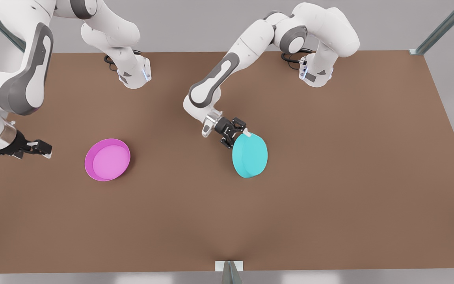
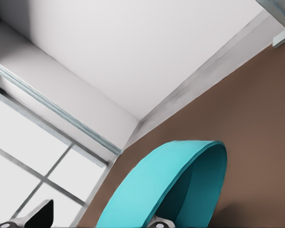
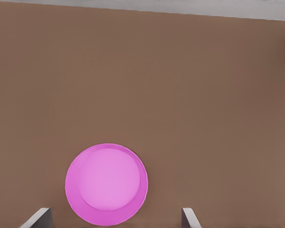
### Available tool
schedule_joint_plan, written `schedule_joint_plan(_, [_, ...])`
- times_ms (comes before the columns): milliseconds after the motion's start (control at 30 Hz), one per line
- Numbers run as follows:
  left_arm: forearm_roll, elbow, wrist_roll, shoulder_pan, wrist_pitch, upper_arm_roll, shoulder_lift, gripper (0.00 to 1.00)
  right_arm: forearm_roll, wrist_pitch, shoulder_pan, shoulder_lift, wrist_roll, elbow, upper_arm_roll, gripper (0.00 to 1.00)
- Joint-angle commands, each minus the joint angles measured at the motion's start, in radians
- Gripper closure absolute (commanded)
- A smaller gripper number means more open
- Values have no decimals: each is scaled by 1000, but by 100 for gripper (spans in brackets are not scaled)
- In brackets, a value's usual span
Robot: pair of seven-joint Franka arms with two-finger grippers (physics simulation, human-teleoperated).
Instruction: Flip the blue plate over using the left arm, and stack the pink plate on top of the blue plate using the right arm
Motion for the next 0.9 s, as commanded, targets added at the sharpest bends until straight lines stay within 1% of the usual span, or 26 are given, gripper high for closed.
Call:
schedule_joint_plan(0, [-41, 11, -8, 0, -2, 0, 4, 0, 2, 1, -12, 0, -3, 0, 0, 0])
schedule_joint_plan(100, [-68, 91, -116, 8, -18, 2, 47, 0, 3, -5, -9, 1, -6, 3, 1, 0])
schedule_joint_plan(233, [-99, 155, -252, 8, -61, 0, 70, 0, -1, -31, -17, 6, -51, 20, 1, 0])
schedule_joint_plan(367, [-115, 171, -286, 6, -81, -20, 73, 0, 11, -35, -6, 17, -57, 11, 6, 0])
schedule_joint_plan(467, [-115, 185, -286, 6, -84, -23, 76, 0, 0, -19, 3, 52, -69, 11, 8, 0])
schedule_joint_plan(633, [-115, 214, -286, 6, -90, -37, 99, 0, 12, -14, 11, 55, -71, 9, 8, 0])
schedule_joint_plan(733, [-115, 298, -288, 6, -93, -41, 138, 0, 12, 176, -12, 34, -140, -138, -3, 0])
schedule_joint_plan(833, [-115, 327, -288, 8, -87, -40, 148, 0, 12, 224, -8, -43, -135, -235, -8, 0])
schedule_joint_plan(867, [-115, 341, -292, 8, -78, -40, 155, 0, 12, 238, -12, -57, -131, -235, -8, 0])
